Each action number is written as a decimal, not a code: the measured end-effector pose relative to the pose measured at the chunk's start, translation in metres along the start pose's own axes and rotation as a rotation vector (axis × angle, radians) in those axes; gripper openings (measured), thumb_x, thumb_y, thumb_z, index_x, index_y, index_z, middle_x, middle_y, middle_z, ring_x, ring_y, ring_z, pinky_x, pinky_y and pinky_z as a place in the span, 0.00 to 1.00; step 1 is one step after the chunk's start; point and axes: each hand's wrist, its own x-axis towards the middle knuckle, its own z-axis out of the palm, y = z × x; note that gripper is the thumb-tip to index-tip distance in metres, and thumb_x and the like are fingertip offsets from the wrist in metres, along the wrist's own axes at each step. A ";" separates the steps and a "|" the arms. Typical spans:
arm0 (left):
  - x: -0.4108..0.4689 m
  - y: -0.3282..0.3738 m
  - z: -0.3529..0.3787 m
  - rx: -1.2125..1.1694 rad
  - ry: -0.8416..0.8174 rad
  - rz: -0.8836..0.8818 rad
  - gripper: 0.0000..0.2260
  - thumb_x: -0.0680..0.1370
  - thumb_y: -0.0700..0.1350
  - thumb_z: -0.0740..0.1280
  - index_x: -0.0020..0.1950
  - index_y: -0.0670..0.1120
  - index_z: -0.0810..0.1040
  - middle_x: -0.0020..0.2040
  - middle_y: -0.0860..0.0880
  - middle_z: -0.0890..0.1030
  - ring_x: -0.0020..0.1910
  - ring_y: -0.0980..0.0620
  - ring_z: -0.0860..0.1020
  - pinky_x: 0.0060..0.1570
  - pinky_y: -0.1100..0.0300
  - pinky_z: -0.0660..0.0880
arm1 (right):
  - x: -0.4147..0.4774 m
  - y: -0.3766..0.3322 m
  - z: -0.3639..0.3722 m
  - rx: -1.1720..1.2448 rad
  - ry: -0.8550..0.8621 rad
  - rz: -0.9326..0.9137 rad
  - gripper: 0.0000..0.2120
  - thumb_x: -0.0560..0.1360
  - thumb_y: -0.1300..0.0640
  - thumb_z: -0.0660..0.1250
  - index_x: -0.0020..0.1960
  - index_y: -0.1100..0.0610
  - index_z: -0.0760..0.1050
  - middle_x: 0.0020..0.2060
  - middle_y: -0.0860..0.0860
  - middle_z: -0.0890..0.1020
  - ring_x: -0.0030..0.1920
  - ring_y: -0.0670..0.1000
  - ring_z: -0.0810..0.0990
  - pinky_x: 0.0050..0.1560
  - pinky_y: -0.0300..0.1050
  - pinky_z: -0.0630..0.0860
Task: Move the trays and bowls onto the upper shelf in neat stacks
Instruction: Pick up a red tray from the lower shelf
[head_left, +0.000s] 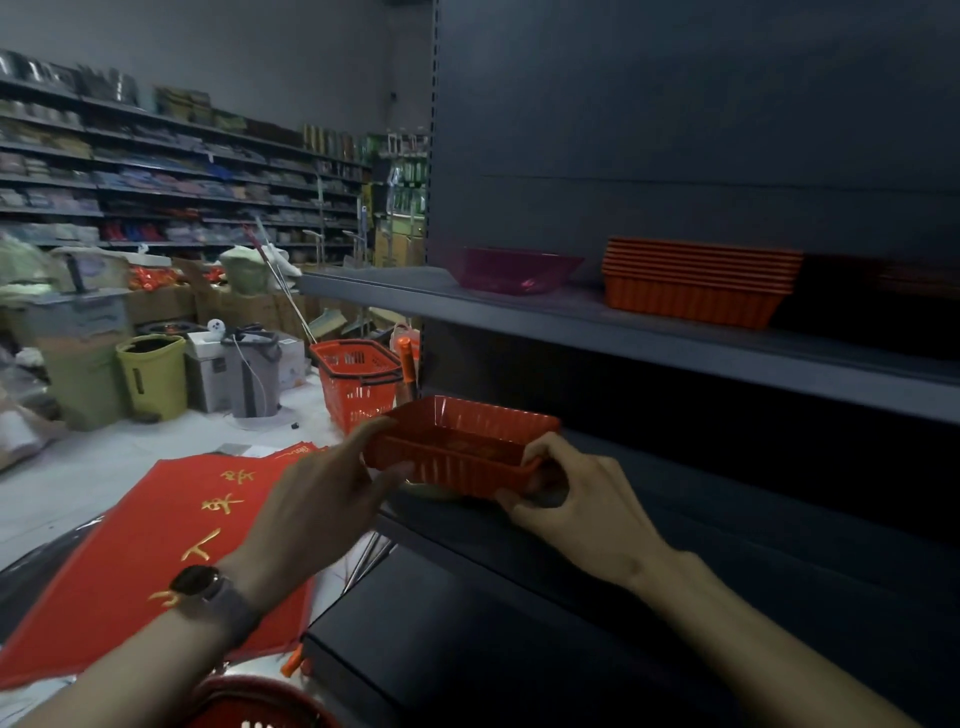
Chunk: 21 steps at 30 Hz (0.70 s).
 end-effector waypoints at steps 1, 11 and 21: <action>-0.001 -0.002 -0.011 0.014 0.022 -0.037 0.31 0.78 0.73 0.57 0.77 0.60 0.67 0.40 0.55 0.86 0.39 0.54 0.84 0.39 0.55 0.79 | 0.001 -0.004 -0.004 0.019 0.002 -0.014 0.14 0.73 0.45 0.78 0.51 0.45 0.75 0.44 0.45 0.85 0.44 0.45 0.84 0.45 0.40 0.81; 0.007 0.030 -0.098 -0.228 0.174 -0.113 0.10 0.69 0.56 0.78 0.47 0.57 0.84 0.44 0.64 0.86 0.40 0.66 0.85 0.39 0.73 0.76 | 0.035 -0.050 -0.044 0.166 -0.095 -0.117 0.10 0.76 0.50 0.77 0.54 0.48 0.79 0.42 0.50 0.86 0.43 0.51 0.86 0.51 0.53 0.82; 0.029 0.070 -0.154 -0.156 0.351 -0.053 0.12 0.65 0.59 0.79 0.37 0.52 0.84 0.32 0.61 0.85 0.38 0.68 0.84 0.32 0.71 0.76 | 0.057 -0.094 -0.095 0.156 -0.069 -0.238 0.08 0.78 0.51 0.75 0.54 0.48 0.78 0.38 0.47 0.83 0.38 0.45 0.80 0.44 0.44 0.76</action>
